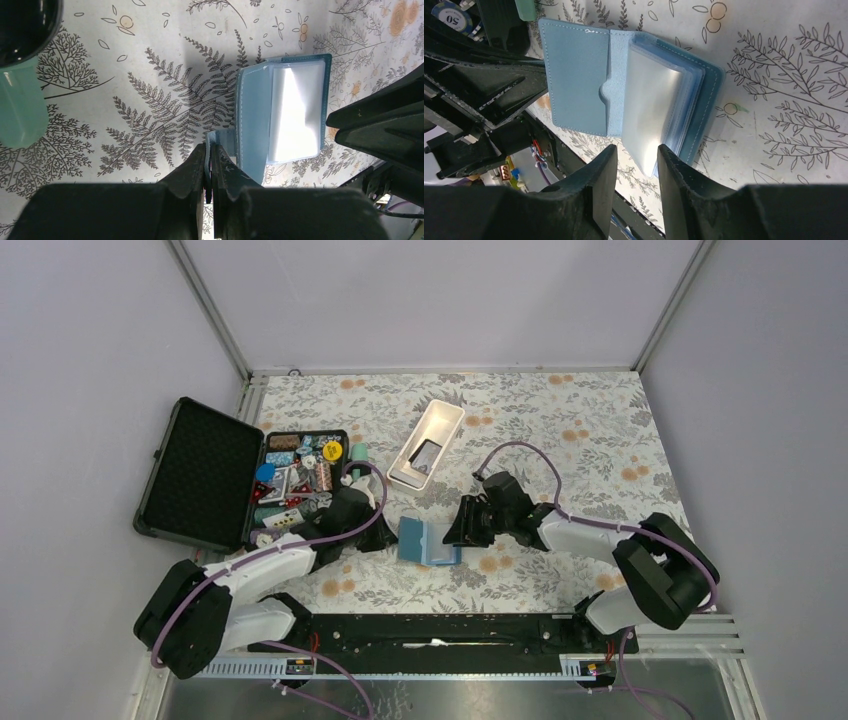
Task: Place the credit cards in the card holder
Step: Open the card holder at the center of the board.
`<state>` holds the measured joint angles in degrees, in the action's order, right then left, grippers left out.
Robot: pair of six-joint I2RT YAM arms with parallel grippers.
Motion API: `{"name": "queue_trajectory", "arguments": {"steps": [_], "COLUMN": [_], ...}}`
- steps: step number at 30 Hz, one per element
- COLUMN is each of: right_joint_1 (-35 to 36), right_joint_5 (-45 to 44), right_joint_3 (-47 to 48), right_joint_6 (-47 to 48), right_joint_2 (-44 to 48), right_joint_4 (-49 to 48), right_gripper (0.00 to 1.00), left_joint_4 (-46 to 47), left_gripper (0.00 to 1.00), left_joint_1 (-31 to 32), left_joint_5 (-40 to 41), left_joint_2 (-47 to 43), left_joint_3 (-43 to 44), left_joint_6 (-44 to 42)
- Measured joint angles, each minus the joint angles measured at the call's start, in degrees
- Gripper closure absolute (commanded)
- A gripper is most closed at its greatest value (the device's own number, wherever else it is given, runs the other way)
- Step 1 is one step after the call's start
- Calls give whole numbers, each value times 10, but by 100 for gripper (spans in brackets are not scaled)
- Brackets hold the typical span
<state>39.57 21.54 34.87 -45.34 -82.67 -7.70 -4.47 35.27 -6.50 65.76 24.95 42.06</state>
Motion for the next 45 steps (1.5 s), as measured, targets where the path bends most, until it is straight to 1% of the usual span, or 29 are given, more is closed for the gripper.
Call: {"name": "queue_trajectory", "arguments": {"steps": [10, 19, 33, 37, 45], "right_joint_1": [7, 13, 23, 33, 70], "right_joint_5": [-21, -50, -40, -37, -24], "right_joint_3": [9, 9, 12, 28, 74], "right_joint_6": [0, 0, -2, -3, -8], "right_joint_2": [-30, -31, -40, -57, -96], "right_joint_4": [-3, 2, -10, -23, -49], "right_gripper": [60, 60, 62, 65, 65], "left_joint_4": [-3, -3, -2, -1, 2], "left_gripper": [100, 100, 100, 100, 100], "left_joint_1": [-1, -1, -1, -1, -1], "left_joint_5": [2, 2, 1, -1, -2], "left_joint_2": [7, 16, 30, 30, 31], "left_joint_3": [1, 1, 1, 1, 1], "left_joint_6": [-9, -13, -14, -14, -13]}}
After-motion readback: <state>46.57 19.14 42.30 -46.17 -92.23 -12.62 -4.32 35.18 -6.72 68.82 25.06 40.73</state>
